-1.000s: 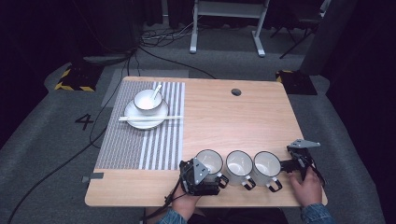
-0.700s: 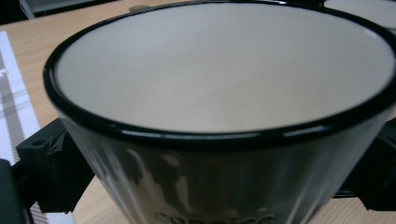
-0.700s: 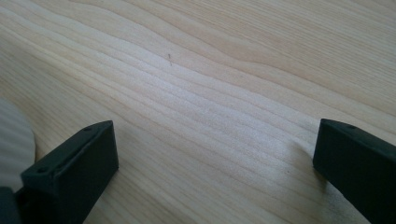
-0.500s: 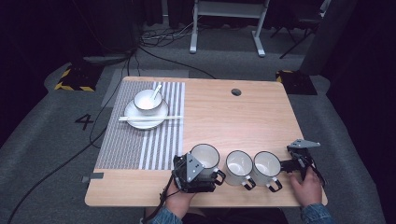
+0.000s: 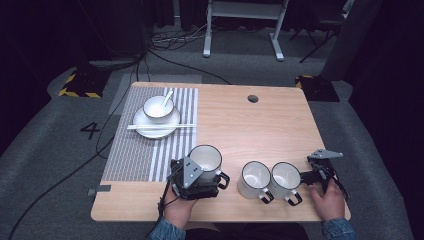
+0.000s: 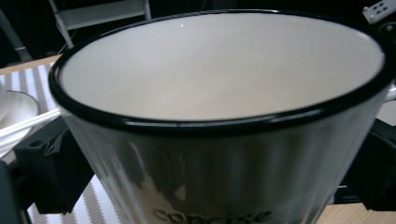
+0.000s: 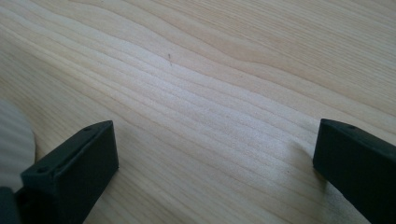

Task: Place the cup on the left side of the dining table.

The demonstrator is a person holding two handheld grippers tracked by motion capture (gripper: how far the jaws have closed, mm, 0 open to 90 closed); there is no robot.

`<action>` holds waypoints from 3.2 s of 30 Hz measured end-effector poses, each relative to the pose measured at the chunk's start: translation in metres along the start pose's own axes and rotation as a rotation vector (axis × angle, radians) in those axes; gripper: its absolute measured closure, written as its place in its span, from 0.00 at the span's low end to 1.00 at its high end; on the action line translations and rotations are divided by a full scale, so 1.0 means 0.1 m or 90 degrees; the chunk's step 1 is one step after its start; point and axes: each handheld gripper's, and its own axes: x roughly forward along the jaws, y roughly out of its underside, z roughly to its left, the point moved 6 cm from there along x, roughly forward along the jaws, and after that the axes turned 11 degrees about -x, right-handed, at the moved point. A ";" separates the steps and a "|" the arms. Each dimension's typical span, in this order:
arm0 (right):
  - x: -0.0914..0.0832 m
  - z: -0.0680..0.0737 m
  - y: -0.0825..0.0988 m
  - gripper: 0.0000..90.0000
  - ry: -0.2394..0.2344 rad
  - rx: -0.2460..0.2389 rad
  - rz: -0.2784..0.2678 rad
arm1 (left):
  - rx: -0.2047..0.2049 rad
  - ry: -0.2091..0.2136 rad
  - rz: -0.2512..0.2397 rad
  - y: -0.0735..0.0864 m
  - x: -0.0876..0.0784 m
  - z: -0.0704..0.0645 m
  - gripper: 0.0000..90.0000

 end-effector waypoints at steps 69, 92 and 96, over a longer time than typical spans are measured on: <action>0.00 0.00 0.00 0.00 0.002 0.001 0.001 | -0.114 -0.242 0.041 0.13 0.10 2.01 0.01; 0.01 0.00 0.00 0.00 0.002 0.000 0.000 | -0.092 -0.253 0.123 0.33 0.15 1.96 0.01; 0.01 0.00 0.00 0.00 0.002 0.001 0.000 | -0.097 -0.246 0.130 0.37 0.10 1.96 0.01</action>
